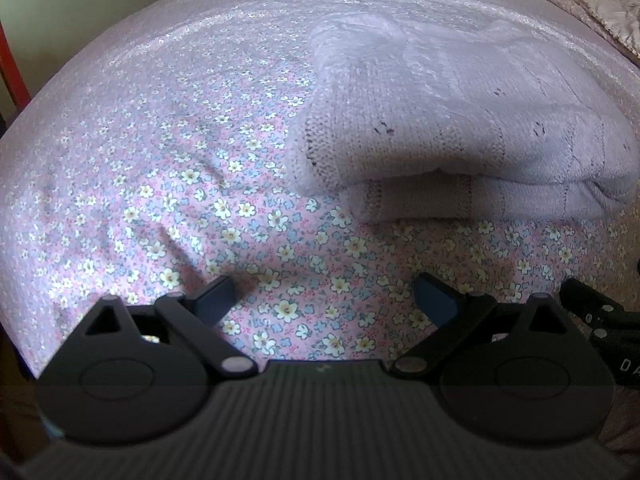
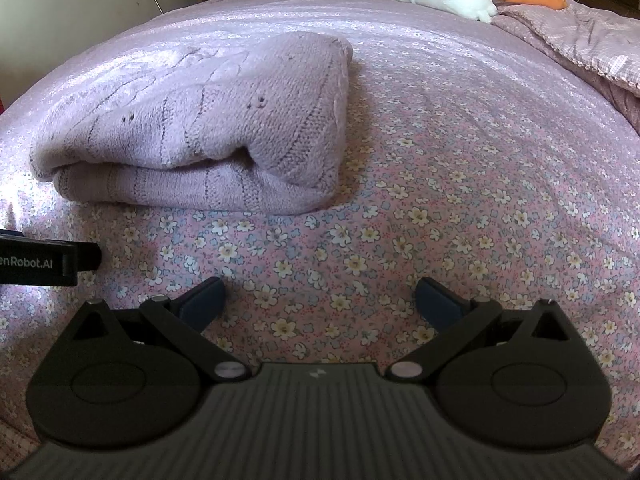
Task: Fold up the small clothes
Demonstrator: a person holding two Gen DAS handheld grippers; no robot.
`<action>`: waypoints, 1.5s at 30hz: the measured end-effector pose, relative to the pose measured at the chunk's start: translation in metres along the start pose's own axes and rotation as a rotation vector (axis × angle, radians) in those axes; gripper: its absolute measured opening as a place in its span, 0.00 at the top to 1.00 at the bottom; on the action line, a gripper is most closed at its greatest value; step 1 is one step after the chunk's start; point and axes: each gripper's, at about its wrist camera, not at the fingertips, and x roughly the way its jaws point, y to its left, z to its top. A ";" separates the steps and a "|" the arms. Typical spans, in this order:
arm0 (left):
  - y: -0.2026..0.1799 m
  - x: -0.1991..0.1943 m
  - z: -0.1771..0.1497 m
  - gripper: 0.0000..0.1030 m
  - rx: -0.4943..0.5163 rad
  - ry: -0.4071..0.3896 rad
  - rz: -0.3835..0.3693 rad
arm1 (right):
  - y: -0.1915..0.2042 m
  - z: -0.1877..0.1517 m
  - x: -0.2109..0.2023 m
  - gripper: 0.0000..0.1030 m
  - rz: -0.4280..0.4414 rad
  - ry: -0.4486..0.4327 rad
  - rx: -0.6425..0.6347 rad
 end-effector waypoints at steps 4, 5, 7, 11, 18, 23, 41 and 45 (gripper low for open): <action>0.000 0.000 0.000 0.04 -0.007 0.006 -0.002 | 0.000 0.000 0.000 0.00 0.001 0.002 -0.004; 0.000 0.000 0.000 0.04 -0.008 0.007 -0.003 | 0.000 0.000 0.000 0.00 0.000 0.003 -0.004; 0.000 0.001 0.000 0.04 -0.007 0.007 -0.002 | 0.000 0.000 0.000 0.00 0.000 0.002 -0.005; 0.001 0.001 0.000 0.04 -0.009 0.008 -0.002 | 0.000 0.000 0.000 0.00 0.000 0.002 -0.005; 0.000 0.001 0.000 0.04 -0.011 0.011 -0.002 | 0.000 0.000 0.000 0.00 0.000 0.001 -0.007; 0.000 0.002 0.000 0.04 -0.013 0.014 -0.003 | -0.001 0.000 -0.001 0.00 0.000 0.001 -0.007; 0.002 0.004 0.002 0.04 -0.011 0.020 -0.003 | 0.000 -0.001 -0.001 0.00 -0.001 -0.001 -0.008; 0.002 0.004 0.002 0.04 -0.010 0.019 -0.003 | 0.000 -0.001 -0.002 0.00 -0.001 -0.002 -0.008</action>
